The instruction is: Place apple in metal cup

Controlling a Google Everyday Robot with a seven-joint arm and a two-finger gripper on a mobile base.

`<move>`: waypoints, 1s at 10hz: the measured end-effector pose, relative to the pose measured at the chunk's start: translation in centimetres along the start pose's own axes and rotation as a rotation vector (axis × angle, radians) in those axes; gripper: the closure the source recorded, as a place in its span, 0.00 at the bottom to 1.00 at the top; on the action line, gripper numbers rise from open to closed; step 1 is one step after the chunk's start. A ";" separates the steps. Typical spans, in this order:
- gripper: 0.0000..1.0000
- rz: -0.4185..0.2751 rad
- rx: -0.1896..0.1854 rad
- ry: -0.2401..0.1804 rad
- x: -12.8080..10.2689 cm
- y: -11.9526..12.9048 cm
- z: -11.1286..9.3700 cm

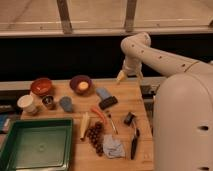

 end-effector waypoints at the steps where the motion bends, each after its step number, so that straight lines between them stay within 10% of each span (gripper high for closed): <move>1: 0.20 0.000 0.000 0.000 0.0 0.0 0.0; 5: 0.20 -0.101 0.015 -0.030 -1.2 1.1 -1.3; 10: 0.20 -0.409 -0.032 -0.125 -5.8 11.1 -2.1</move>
